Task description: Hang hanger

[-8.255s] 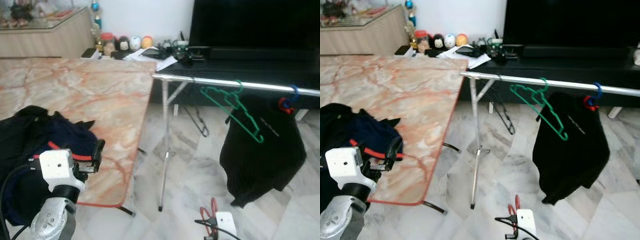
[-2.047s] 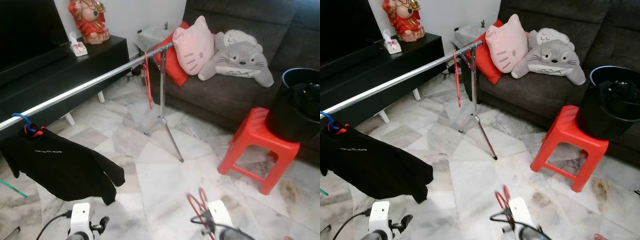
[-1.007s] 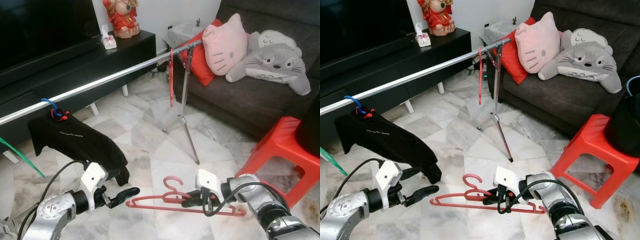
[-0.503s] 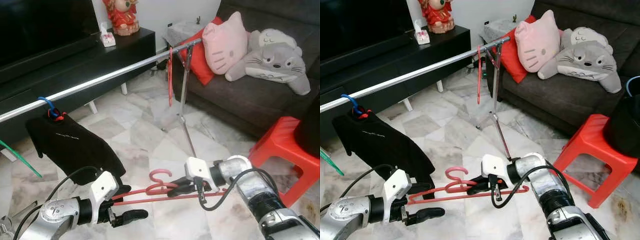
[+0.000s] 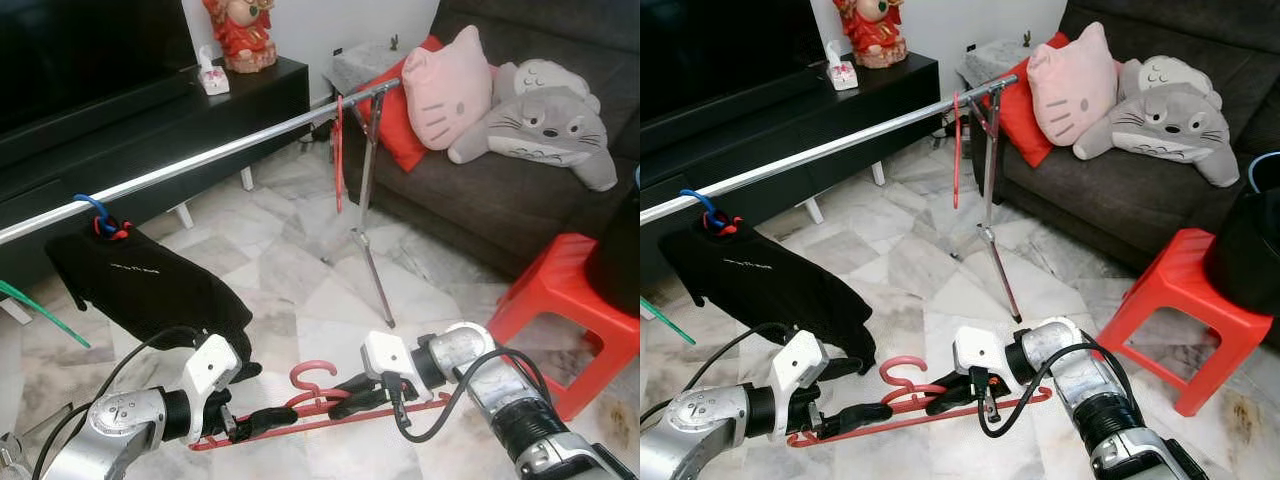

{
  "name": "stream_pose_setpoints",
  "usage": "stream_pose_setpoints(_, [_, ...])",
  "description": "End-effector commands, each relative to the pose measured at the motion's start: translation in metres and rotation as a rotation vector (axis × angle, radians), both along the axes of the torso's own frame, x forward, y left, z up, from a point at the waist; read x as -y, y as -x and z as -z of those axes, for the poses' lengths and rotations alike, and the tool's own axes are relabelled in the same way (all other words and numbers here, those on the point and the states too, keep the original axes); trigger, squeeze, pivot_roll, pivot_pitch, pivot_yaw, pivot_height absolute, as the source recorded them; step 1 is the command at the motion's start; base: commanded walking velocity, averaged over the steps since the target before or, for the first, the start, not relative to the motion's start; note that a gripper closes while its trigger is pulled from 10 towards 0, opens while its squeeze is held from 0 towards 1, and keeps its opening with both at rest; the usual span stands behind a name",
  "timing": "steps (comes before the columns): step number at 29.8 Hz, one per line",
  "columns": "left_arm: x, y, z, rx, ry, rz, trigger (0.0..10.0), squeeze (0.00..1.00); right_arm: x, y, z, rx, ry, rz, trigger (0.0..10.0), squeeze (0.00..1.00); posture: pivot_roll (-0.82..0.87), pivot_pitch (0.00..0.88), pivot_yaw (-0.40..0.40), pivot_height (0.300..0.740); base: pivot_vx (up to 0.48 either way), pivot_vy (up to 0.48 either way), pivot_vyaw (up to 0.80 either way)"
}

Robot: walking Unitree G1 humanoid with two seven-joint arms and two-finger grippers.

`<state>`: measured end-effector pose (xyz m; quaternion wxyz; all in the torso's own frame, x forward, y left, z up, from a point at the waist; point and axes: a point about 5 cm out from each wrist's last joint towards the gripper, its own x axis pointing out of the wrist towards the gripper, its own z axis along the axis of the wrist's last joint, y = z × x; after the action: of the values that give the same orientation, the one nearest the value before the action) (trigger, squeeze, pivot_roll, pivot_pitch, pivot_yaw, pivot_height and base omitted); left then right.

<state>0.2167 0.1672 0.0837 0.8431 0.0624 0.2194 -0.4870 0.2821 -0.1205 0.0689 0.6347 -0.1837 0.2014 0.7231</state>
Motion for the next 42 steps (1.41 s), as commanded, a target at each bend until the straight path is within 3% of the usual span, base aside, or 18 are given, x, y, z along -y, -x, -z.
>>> stream_pose_setpoints(1, [-0.004, 0.003, 0.006, -0.028, -0.034, 0.004, 10.0, 0.00, -0.005, 0.001, -0.004, 0.011, -0.017, -0.021, 10.0, 0.00, -0.07, 0.000, 0.021, 0.740, 0.000, 0.000, 0.00])
stream_pose_setpoints(12, [-0.001, 0.004, 0.013, -0.057, -0.009, -0.011, 10.0, 0.00, -0.014, -0.002, -0.006, 0.018, -0.032, -0.001, 10.0, 0.00, -0.07, 0.000, 0.018, 0.740, 0.000, 0.000, 0.00])
stream_pose_setpoints(13, [-0.001, 0.003, 0.013, -0.057, -0.006, -0.013, 9.6, 0.00, -0.014, -0.003, -0.006, 0.017, -0.032, 0.001, 10.0, 0.00, -0.07, 0.000, 0.018, 0.740, 0.000, 0.000, 0.00])
stream_pose_setpoints(15, [0.000, 0.002, 0.012, -0.055, 0.001, -0.016, 8.2, 0.00, -0.016, -0.002, -0.003, 0.009, -0.029, 0.005, 10.0, 0.00, -0.07, 0.000, 0.018, 0.740, 0.000, 0.000, 0.00])
stream_pose_setpoints(16, [0.000, 0.001, 0.012, -0.053, 0.007, -0.021, 4.9, 0.00, -0.018, -0.001, -0.002, 0.004, -0.029, 0.007, 10.0, 0.00, -0.06, 0.000, 0.017, 0.740, 0.000, 0.000, 0.00])
stream_pose_setpoints(24, [0.001, 0.000, 0.012, -0.051, 0.015, -0.026, 3.0, 0.00, -0.022, -0.002, -0.002, -0.002, -0.042, 0.004, 10.0, 0.00, -0.06, 0.000, 0.016, 0.740, 0.000, 0.000, 0.00])
stream_pose_setpoints(26, [0.001, 0.000, 0.012, -0.050, 0.016, -0.026, 1.0, 0.00, -0.022, -0.002, -0.003, 0.000, -0.044, 0.005, 10.0, 0.00, -0.06, 0.000, 0.016, 0.740, 0.000, 0.000, 0.00])
stream_pose_setpoints(27, [0.001, 0.000, 0.011, -0.049, 0.017, -0.027, 1.0, 0.00, -0.022, -0.003, -0.003, 0.001, -0.044, 0.006, 10.0, 0.00, -0.06, 0.000, 0.016, 0.740, 0.000, 0.000, 0.00])
stream_pose_setpoints(28, [0.001, 0.000, 0.011, -0.049, 0.018, -0.026, 0.0, 0.00, -0.022, -0.003, -0.003, 0.002, -0.045, 0.006, 10.0, 0.00, -0.06, 0.000, 0.016, 0.740, 0.000, 0.000, 0.00])
stream_pose_setpoints(42, [0.003, -0.001, 0.009, -0.048, 0.033, -0.023, 0.0, 0.00, -0.022, -0.003, -0.002, 0.002, -0.044, 0.010, 10.0, 0.00, -0.06, 0.000, 0.013, 0.740, 0.000, 0.000, 0.00])
